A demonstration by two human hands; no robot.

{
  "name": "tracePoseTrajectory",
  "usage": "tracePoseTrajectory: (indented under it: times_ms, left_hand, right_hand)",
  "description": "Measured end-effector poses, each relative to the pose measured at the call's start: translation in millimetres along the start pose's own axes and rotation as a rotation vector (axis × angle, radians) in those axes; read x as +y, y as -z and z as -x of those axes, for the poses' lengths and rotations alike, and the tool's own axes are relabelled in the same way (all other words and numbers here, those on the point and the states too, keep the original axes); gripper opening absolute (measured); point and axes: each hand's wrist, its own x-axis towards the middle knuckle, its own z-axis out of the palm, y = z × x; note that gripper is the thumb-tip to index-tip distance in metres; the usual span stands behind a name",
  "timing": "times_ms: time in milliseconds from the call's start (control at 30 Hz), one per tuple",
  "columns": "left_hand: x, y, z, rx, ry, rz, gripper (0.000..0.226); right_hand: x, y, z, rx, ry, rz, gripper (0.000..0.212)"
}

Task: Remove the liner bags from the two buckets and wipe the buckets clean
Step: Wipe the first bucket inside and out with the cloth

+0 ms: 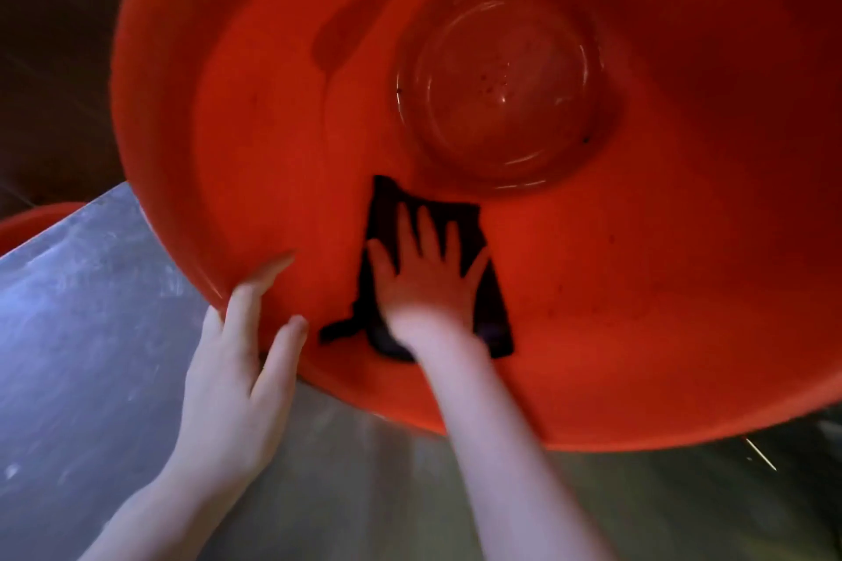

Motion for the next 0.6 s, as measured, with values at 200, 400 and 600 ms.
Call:
tracePoseTrajectory:
  times_ms: [200,400,600]
  left_hand:
    - [-4.1,1.9,-0.8,-0.010,-0.003,0.010,0.045]
    - [-1.0,1.3,-1.0,-0.020,0.028,0.027,0.042]
    - [-0.5,1.7,-3.0,0.000,0.025,0.026,0.039]
  right_hand:
    - [-35.4,-11.7,53.6,0.114,0.004,-0.061,0.066]
    - [-7.9,12.0,-76.0,-0.061,-0.352,-0.163,0.062]
    - [-9.1,1.5,-26.5,-0.023,-0.146,-0.085,0.061]
